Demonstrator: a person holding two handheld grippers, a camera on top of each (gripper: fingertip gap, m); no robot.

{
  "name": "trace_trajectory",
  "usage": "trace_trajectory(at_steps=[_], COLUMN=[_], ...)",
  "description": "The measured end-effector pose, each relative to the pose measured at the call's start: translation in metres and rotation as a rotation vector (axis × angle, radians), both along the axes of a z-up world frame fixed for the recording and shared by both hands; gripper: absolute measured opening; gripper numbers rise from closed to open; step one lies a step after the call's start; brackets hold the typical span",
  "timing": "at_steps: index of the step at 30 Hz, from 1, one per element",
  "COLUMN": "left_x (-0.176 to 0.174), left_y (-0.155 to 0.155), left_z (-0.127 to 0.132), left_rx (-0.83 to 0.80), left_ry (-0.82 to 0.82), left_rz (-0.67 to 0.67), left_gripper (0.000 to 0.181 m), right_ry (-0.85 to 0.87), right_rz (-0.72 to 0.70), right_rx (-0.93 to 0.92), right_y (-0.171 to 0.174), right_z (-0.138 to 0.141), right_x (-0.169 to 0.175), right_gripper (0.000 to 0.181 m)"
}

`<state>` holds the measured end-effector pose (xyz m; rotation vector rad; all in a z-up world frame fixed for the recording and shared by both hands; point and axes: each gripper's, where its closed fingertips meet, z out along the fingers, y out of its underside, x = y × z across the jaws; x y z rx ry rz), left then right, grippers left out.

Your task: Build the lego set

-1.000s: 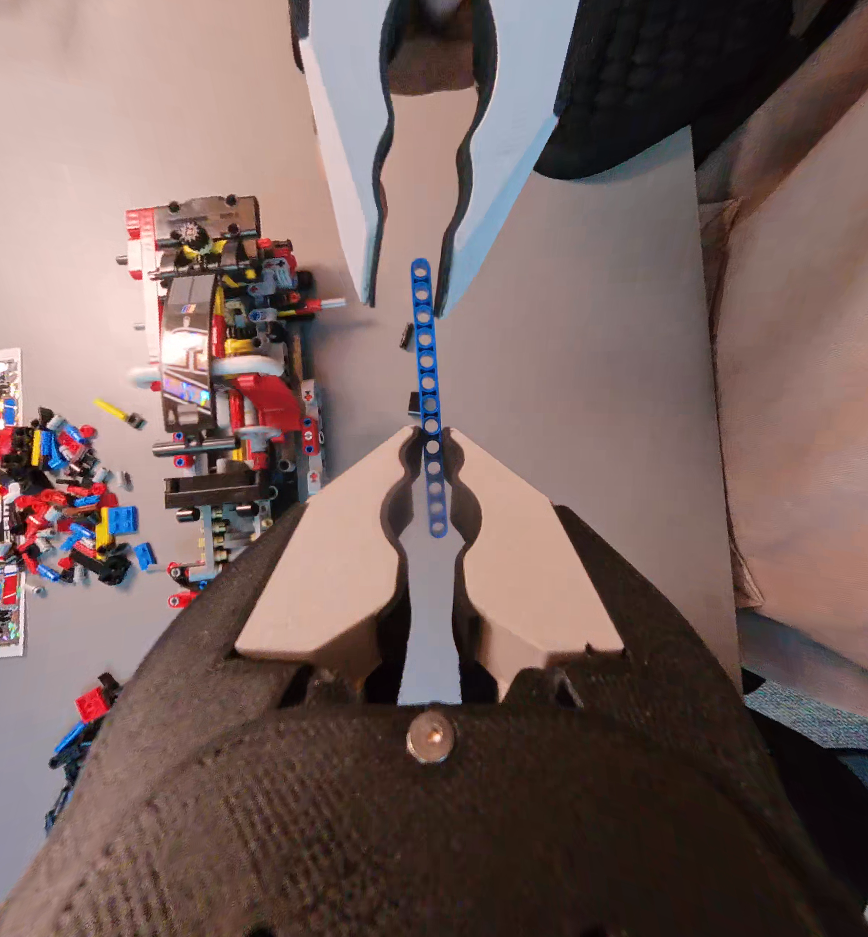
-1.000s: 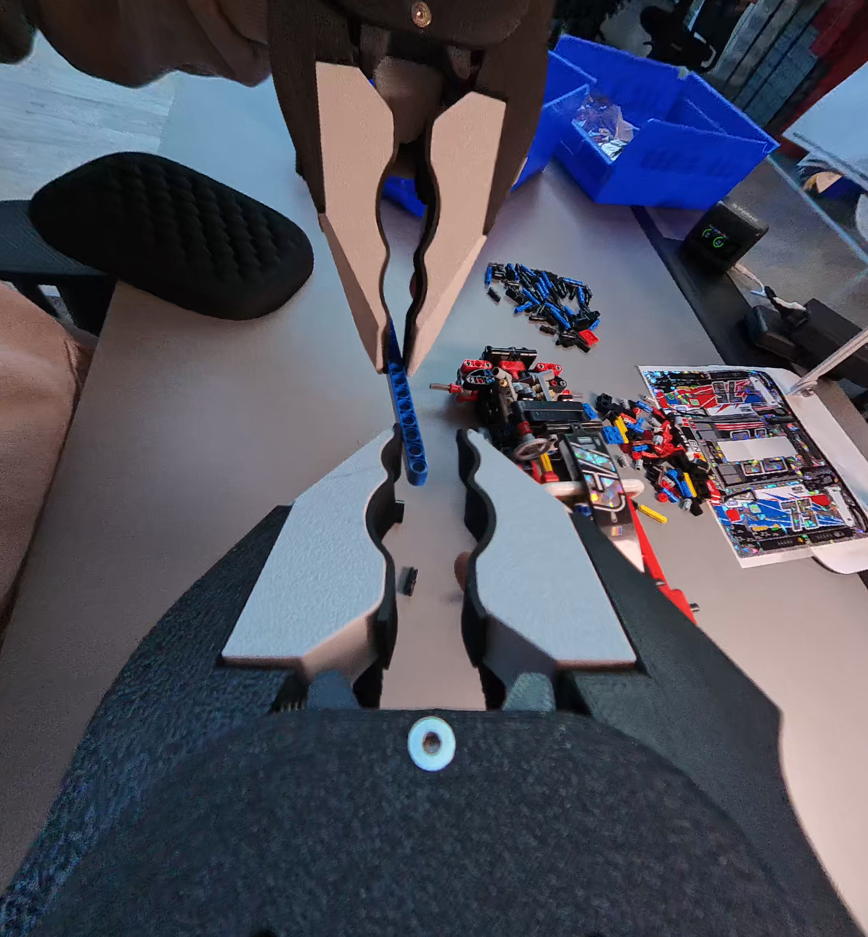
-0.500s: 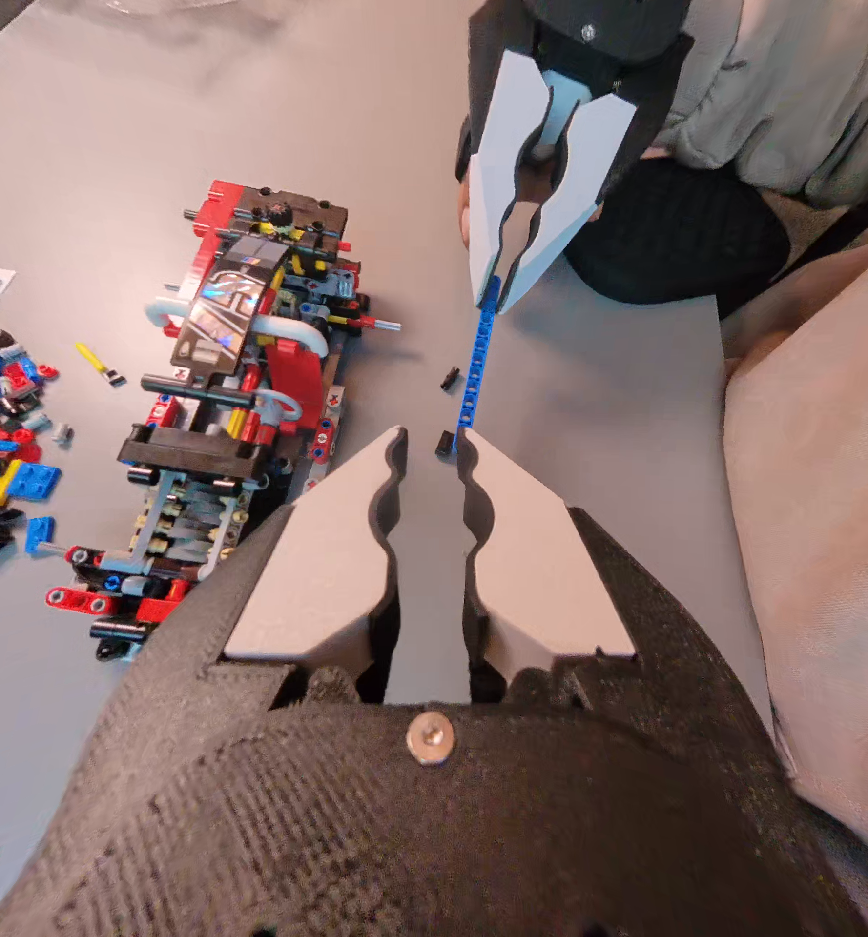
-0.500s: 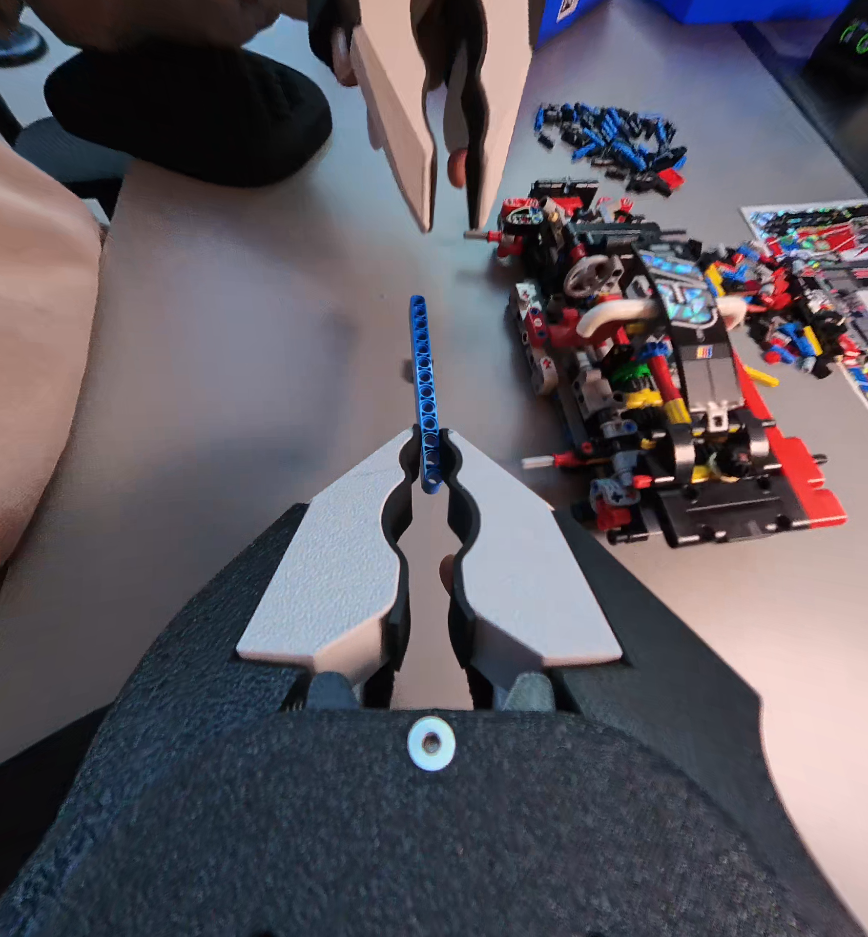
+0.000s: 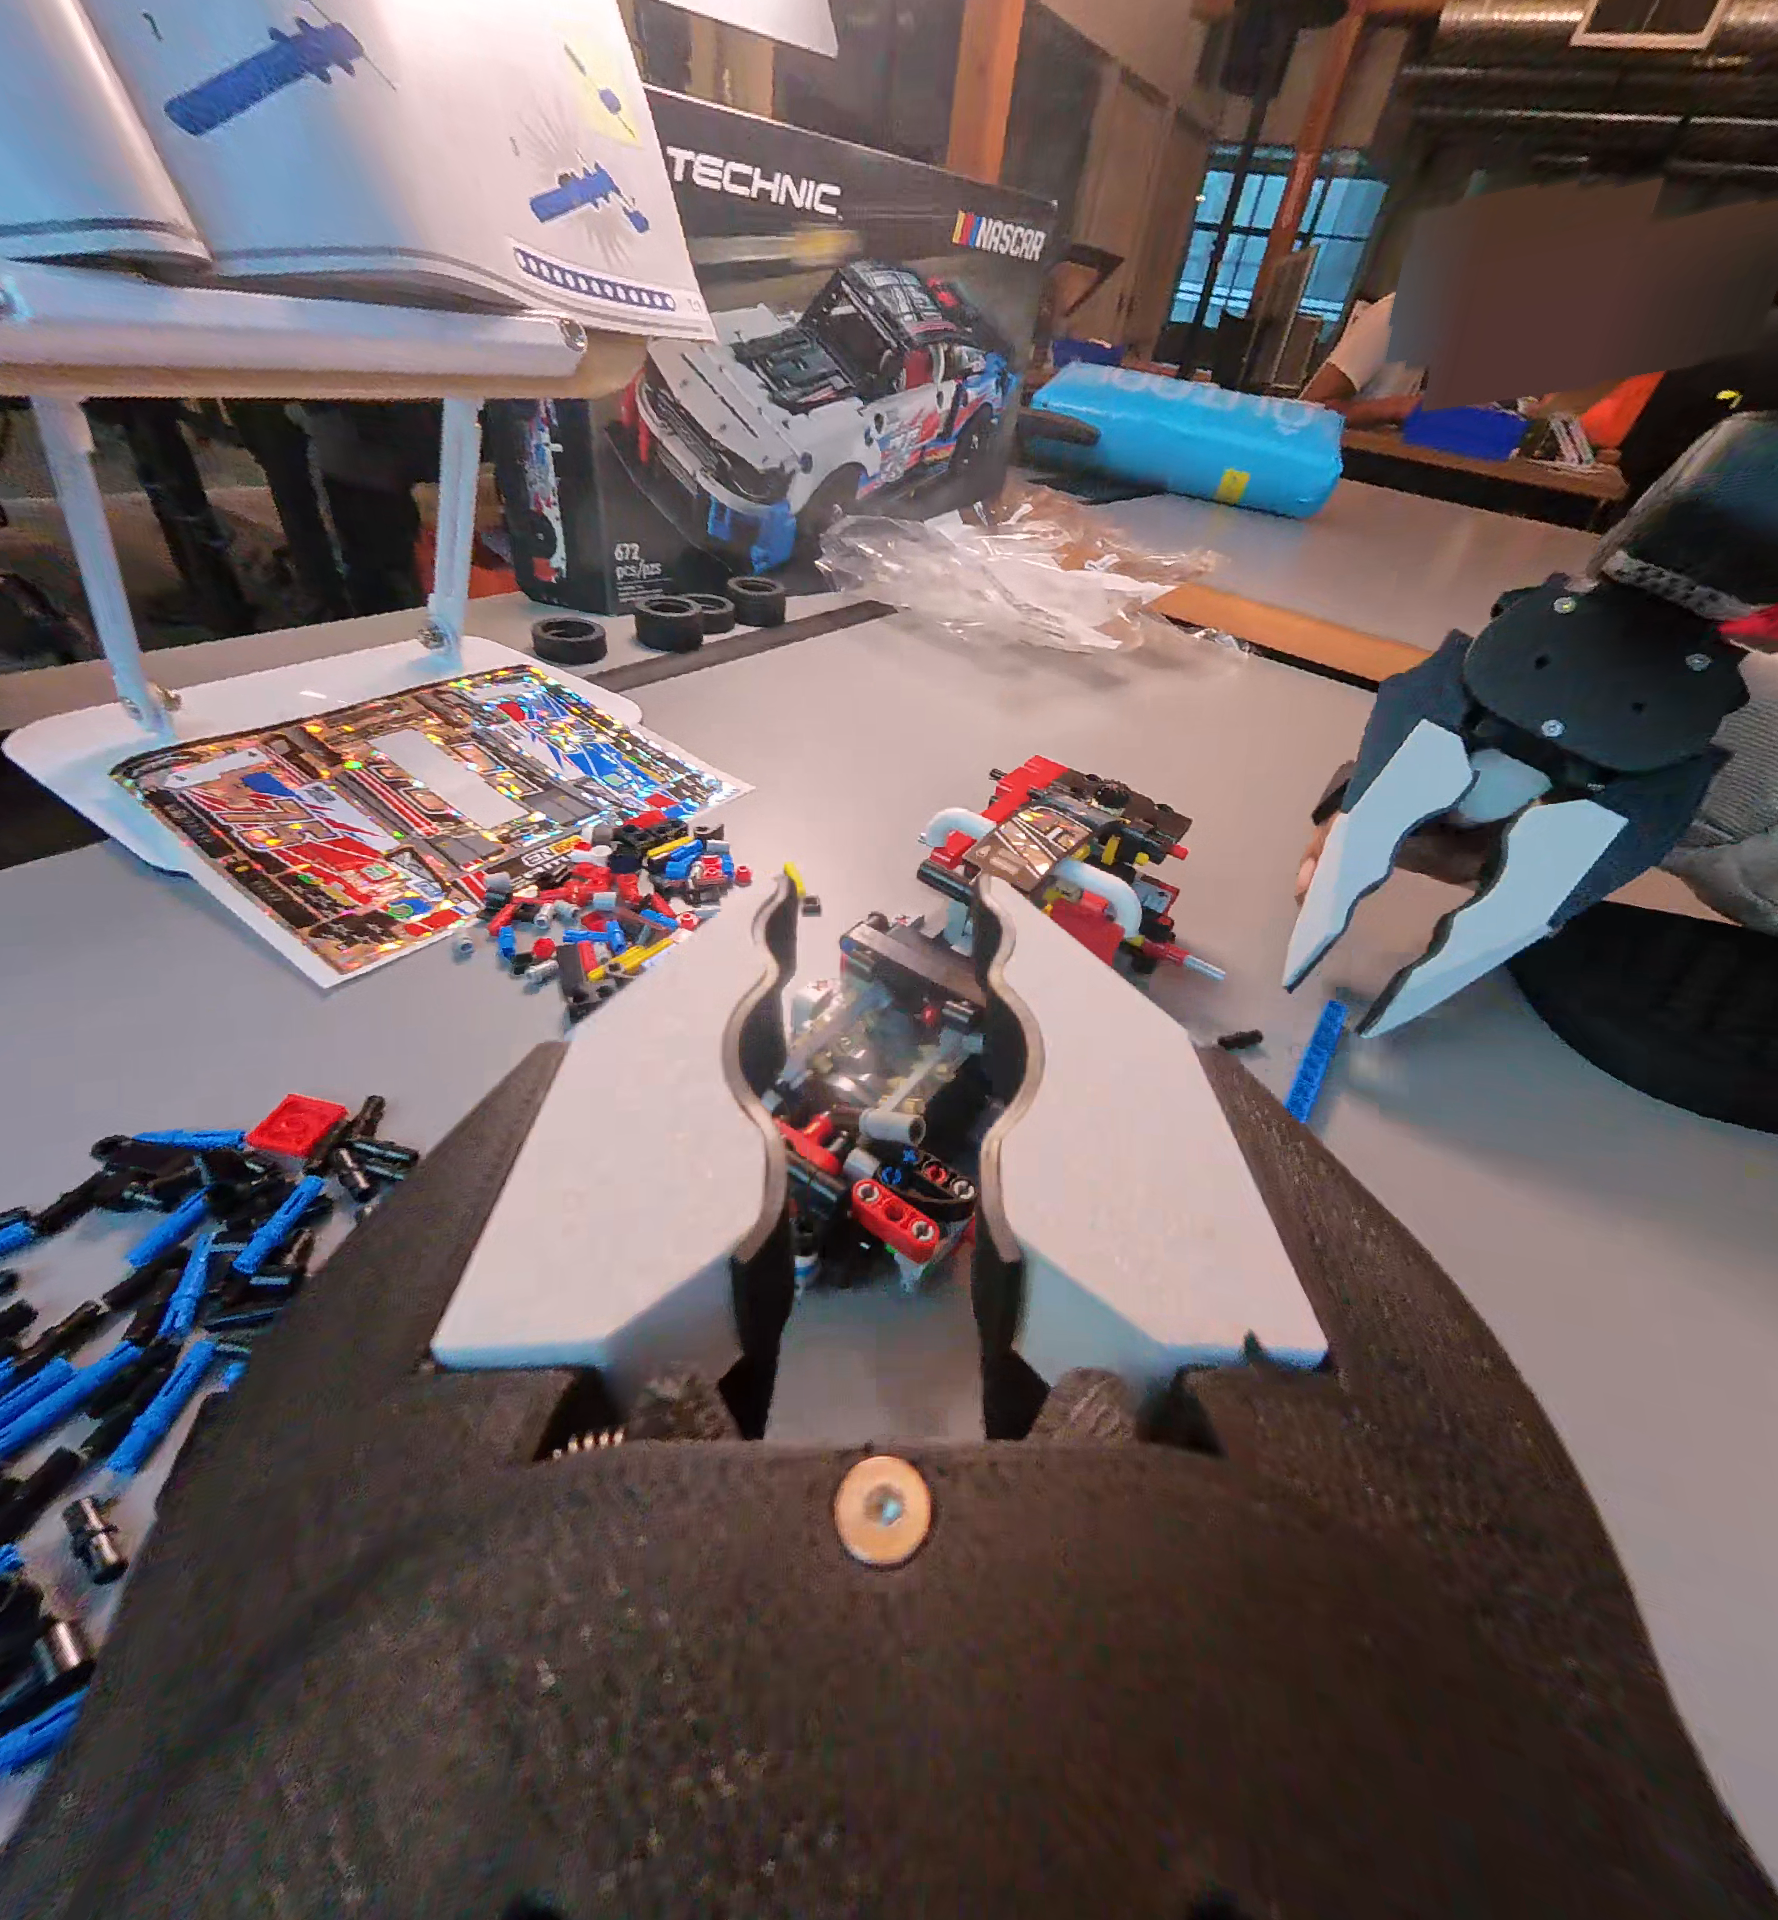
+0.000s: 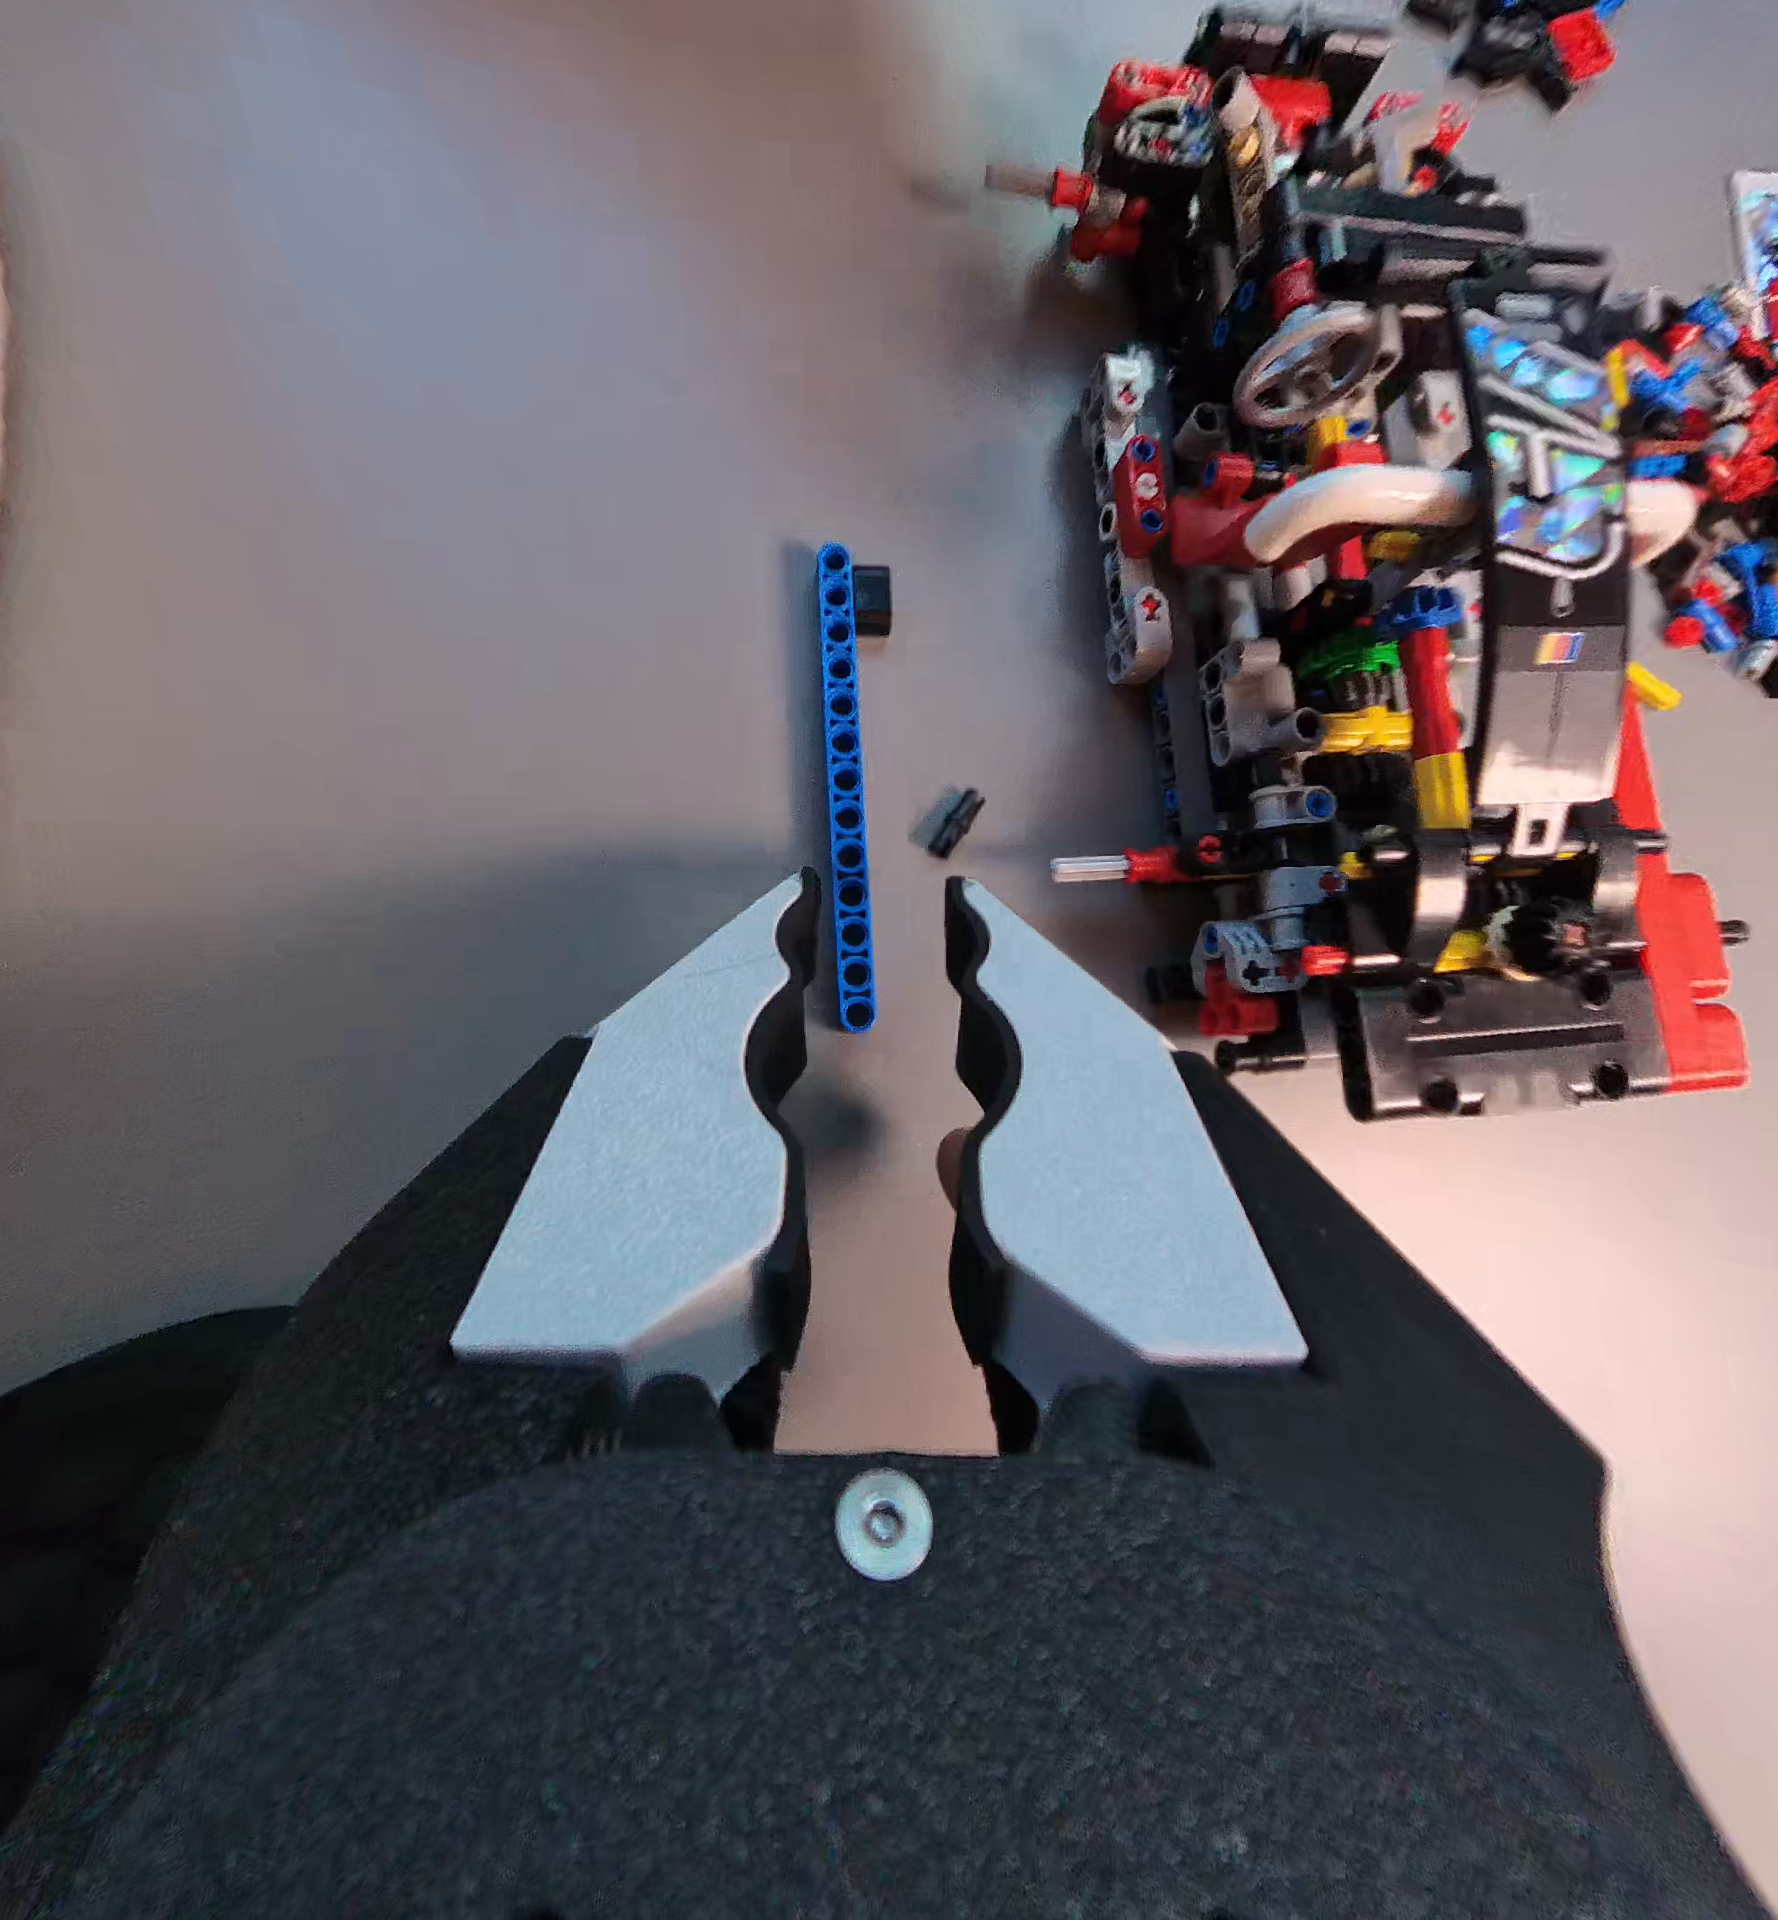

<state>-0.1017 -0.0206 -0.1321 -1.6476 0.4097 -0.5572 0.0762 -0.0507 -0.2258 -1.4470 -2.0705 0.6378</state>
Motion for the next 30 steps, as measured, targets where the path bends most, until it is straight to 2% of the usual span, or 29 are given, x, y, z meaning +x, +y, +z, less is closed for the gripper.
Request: trace_trajectory(at_steps=[3,8,12,15,18,20,22,25,30], left_x=[-0.015,-0.041,-0.057,-0.066,-0.074,-0.087,-0.111,-0.144,-0.184], left_y=[0.001,0.004,0.004,0.002,0.001,0.002,0.003,-0.002,-0.002], left_z=[0.008,0.019,0.026,0.033,0.036,0.036,0.037,0.041,0.04], left_rx=[0.043,0.098,0.153,0.196,0.228,0.229,0.213,0.173,0.005], left_ry=[-0.012,-0.034,0.014,0.047,0.08,0.118,0.16,0.132,0.202], left_rz=[0.069,0.188,0.262,0.306,0.348,0.416,0.532,0.619,0.615], left_gripper=[0.032,0.03,0.03,0.03,0.03,0.028,0.022,0.019,0.019], right_ry=[0.194,0.571,0.775,0.873,0.972,0.992,0.982,0.991,0.973], right_rz=[-0.039,-0.172,-0.295,-0.398,-0.535,-0.604,-0.64,-0.655,-0.651], right_rx=[-0.083,-0.09,-0.059,-0.038,-0.02,0.003,0.022,0.029,0.029], right_y=[0.005,0.039,0.069,0.091,0.114,0.126,0.131,0.134,0.134], right_z=[0.038,0.11,0.143,0.152,0.156,0.153,0.149,0.15,0.146], right_x=[-0.012,-0.034,-0.043,-0.042,-0.03,-0.021,-0.015,-0.009,-0.004], right_gripper=[0.021,0.015,0.013,0.019,0.042,0.047,0.05,0.048,0.044])
